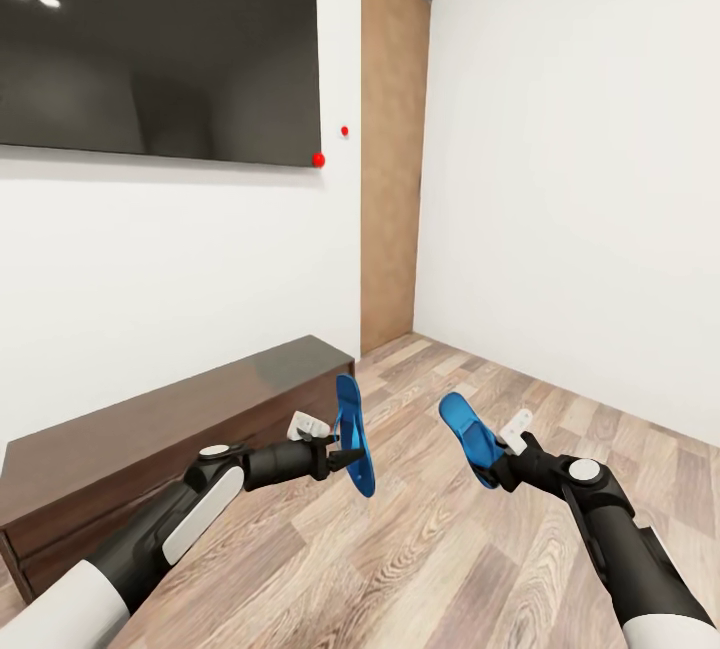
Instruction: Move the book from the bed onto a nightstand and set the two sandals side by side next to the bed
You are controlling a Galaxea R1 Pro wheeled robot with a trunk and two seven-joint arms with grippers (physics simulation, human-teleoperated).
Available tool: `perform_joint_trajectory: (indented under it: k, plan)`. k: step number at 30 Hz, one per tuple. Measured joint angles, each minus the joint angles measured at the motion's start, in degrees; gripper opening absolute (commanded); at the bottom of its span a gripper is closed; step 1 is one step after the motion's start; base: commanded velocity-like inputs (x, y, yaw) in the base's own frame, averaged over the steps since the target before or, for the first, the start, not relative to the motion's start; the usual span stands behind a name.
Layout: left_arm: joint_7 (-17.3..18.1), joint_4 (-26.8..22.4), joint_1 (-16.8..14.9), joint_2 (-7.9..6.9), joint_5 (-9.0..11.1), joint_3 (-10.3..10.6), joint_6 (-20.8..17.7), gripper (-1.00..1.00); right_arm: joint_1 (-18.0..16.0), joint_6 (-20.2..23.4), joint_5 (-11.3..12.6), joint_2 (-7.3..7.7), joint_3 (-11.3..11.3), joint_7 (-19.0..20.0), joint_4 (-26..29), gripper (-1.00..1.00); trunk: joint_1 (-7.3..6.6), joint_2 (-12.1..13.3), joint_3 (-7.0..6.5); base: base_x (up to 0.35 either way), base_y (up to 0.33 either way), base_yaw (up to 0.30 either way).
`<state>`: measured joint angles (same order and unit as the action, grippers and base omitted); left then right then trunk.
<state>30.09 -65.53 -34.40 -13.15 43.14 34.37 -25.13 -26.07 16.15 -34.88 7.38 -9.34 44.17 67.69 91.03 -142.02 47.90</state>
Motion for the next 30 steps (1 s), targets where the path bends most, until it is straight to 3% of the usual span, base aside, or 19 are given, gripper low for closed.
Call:
perform_joint_trajectory:
  k: [30]
  plan:
    - [0.0, 0.0, 0.0, 0.36, 0.0, 0.0, 0.0, -1.0, 0.0, 0.0, 0.0, -0.06, 0.0, 0.0, 0.0, -1.0, -6.59, 12.0, -5.39, 0.0, 0.0, 0.0]
